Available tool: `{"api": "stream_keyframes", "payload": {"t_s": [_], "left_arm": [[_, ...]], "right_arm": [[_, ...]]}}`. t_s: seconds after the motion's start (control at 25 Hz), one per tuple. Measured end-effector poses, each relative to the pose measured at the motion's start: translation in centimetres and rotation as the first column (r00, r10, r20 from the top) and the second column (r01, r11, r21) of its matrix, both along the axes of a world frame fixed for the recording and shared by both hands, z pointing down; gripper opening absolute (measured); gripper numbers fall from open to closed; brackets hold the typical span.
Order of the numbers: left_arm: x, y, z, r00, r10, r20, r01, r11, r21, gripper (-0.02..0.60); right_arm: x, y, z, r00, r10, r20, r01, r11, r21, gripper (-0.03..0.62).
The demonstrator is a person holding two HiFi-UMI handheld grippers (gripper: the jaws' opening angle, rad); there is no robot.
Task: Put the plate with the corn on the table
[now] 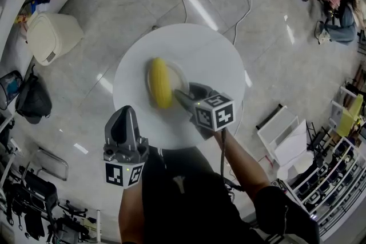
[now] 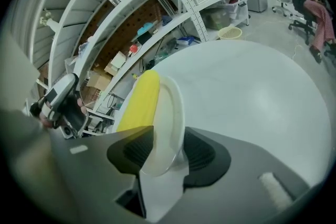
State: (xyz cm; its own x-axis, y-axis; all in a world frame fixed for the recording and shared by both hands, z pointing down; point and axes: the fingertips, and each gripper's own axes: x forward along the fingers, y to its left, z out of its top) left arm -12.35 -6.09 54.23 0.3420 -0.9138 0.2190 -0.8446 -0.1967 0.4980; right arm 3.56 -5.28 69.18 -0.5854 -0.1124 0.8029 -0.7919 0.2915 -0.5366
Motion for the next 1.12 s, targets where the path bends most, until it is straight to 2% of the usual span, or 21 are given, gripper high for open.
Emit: {"api": "stream_keyframes", "payload": {"t_s": [0.2,0.68,1.04,1.12], "left_arm": [[-0.1,0.3,-0.1,1.000,-0.013,0.000,0.013,1.000,0.001,0.005],[-0.4,1.1,-0.3,1.000,-0.019,-0.001,0.019,1.000,0.005,0.005],[-0.7,1.7,-0.4,1.000,-0.018,0.002,0.017,1.000,0.009,0.005],[-0.8,1.8,-0.5,1.000,-0.018,0.002,0.018,1.000,0.012,0.005]], "right_arm": [[0.4,-0.4,-0.1,1.000,0.006,-0.027,-0.005,1.000,0.025,0.212],[1.3,-0.4,0.0,0.998,0.028,-0.064,-0.024,0.998,0.053,0.201],[2.1,-0.7,-0.7,0.994,0.066,-0.090,-0.057,0.993,0.099,0.087],[2.4,-0.7,-0.9,0.992,0.082,-0.099,-0.071,0.992,0.109,0.046]]}}
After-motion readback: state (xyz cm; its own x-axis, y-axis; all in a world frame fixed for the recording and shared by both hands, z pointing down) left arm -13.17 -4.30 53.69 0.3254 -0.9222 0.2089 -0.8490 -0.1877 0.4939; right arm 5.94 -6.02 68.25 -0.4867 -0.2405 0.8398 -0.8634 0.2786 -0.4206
